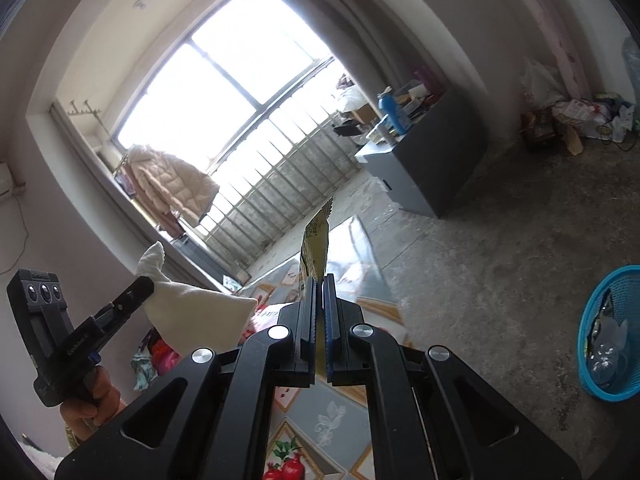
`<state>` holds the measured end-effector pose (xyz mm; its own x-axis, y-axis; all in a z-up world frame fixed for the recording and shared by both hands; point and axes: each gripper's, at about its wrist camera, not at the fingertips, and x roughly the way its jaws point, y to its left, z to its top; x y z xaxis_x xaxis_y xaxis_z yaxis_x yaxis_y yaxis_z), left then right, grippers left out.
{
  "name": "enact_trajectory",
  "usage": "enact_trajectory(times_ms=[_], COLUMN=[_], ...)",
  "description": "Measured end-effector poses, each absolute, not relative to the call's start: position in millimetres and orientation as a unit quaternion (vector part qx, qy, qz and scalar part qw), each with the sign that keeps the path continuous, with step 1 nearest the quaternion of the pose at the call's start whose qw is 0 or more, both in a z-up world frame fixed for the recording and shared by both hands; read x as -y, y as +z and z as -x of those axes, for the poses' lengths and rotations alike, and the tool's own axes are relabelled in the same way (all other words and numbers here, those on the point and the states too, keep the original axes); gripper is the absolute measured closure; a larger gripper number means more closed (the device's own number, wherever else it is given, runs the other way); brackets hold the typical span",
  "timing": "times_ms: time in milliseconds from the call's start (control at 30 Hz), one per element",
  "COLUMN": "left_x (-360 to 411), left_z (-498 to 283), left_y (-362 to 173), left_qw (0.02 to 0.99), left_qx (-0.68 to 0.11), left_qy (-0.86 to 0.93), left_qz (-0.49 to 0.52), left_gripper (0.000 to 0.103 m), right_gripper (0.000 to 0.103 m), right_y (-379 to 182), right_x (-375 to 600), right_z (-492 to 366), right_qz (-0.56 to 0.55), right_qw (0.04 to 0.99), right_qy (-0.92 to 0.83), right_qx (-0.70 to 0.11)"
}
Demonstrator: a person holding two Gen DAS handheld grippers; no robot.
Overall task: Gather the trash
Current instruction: 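Lift the glove and snack bag and carry them toward the wastebasket, then open both grippers over the wastebasket to drop glove and snack bag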
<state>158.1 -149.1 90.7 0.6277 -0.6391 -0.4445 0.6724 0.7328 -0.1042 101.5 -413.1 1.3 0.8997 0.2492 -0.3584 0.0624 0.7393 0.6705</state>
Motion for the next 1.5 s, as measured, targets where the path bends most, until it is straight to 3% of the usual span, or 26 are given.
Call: enact_trajectory(times_ms=[733, 1200, 1500], left_x=[359.1, 434.3, 510.1], left_z=[-169.9, -168.8, -171.7], left_y=[15.2, -19.5, -72.0], left_qw=[0.805, 0.773, 0.745], left_qx=[-0.302, -0.333, -0.376], left_qy=[-0.498, -0.521, -0.523], left_qz=[-0.113, -0.143, -0.171], left_gripper=[0.102, 0.102, 0.102], right_gripper=[0.099, 0.099, 0.099], right_y=[-65.5, -102.0, -144.3], right_x=[542.7, 587.9, 631.3], right_z=[-31.3, -9.1, 8.6], right_qz=[-0.412, -0.425, -0.409], right_qw=[0.874, 0.848, 0.814], right_qy=[-0.138, -0.221, -0.314], right_qx=[-0.218, -0.227, -0.267])
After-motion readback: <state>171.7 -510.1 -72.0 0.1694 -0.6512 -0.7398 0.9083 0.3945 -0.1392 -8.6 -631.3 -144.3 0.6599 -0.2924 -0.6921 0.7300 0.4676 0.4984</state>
